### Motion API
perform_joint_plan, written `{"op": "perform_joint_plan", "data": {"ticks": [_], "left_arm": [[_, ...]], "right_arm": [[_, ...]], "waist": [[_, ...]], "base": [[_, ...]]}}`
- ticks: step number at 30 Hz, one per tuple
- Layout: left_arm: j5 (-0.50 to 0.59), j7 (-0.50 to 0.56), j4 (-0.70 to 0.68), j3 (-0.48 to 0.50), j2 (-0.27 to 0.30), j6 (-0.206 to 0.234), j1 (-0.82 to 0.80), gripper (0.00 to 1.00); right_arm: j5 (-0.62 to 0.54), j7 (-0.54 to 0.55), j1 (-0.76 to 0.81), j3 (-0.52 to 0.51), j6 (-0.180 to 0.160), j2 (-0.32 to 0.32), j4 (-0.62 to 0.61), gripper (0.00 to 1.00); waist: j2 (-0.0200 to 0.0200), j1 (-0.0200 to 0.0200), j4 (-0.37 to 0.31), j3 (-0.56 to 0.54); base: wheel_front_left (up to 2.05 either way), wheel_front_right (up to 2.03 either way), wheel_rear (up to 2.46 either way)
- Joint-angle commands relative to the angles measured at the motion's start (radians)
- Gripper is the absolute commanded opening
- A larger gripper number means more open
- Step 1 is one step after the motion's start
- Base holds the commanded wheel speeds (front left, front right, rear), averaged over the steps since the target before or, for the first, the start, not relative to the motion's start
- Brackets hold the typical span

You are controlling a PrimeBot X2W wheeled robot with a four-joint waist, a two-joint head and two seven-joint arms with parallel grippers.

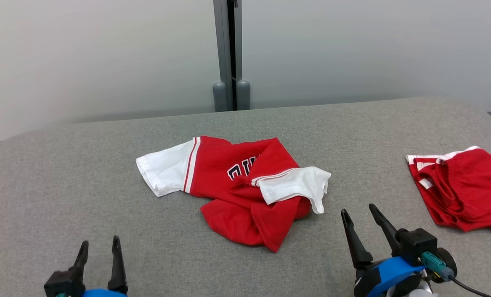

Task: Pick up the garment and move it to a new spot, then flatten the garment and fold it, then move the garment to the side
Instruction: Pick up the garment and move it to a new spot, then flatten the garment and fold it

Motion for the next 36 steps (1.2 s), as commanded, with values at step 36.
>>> {"op": "perform_joint_plan", "data": {"ticks": [36], "left_arm": [[0.098, -0.002, -0.005, 0.115, -0.089, -0.106, -0.015, 1.0]], "right_arm": [[-0.177, -0.004, -0.114, -0.082, 0.0, -0.004, 0.143, 1.0]], "waist": [[0.0002, 0.0002, 0.145, 0.113]], "base": [[0.0, 0.0, 0.0]]}}
